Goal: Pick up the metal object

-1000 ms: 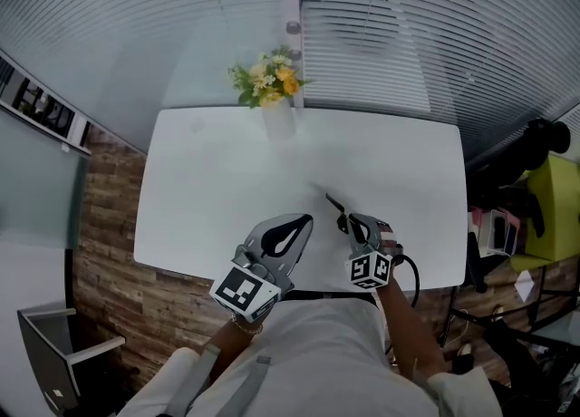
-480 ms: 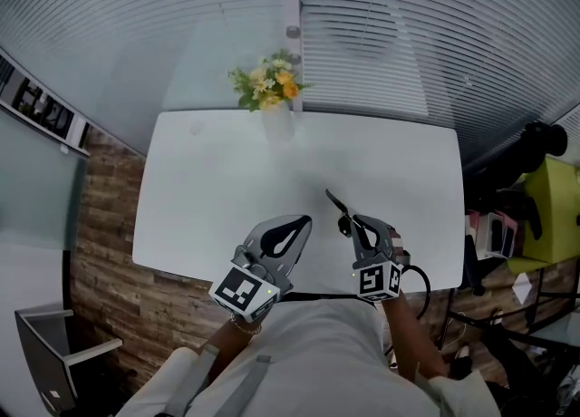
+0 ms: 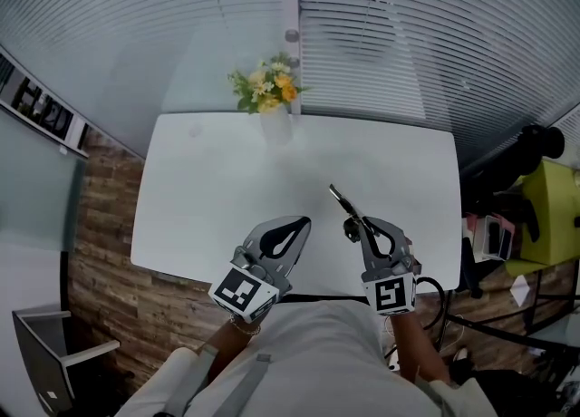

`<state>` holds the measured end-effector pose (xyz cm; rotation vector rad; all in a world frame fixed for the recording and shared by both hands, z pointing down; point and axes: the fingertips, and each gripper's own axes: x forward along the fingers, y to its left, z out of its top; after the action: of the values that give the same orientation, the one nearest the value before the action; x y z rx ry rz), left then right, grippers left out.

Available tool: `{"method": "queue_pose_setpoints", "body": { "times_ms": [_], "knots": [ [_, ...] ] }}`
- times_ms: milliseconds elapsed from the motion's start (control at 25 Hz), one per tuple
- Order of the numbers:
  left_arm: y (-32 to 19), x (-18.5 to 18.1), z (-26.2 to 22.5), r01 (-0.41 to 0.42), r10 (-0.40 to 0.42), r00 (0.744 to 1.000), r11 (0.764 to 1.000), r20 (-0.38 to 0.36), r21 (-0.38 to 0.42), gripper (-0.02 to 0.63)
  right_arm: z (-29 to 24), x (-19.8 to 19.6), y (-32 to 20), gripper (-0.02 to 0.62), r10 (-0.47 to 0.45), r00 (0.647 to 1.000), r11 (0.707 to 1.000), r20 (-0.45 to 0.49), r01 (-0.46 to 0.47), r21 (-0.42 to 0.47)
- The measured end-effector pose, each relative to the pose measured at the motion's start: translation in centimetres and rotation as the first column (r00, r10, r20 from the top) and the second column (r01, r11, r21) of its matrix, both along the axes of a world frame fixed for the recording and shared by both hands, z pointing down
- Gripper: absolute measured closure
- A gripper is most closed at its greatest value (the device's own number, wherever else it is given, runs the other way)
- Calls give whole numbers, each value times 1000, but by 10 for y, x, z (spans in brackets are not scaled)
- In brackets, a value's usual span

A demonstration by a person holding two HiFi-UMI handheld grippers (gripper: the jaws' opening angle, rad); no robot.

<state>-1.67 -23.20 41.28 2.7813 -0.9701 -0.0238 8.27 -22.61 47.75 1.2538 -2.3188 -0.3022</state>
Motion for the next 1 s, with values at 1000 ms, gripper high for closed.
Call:
{"method": "queue_pose_setpoints", "body": {
  "times_ms": [1000],
  "knots": [
    [1,2,-11,1,-1,1000,1000,-11,15,603,-105,23,23,588,22,851,1000,525,-13,-22]
  ]
}}
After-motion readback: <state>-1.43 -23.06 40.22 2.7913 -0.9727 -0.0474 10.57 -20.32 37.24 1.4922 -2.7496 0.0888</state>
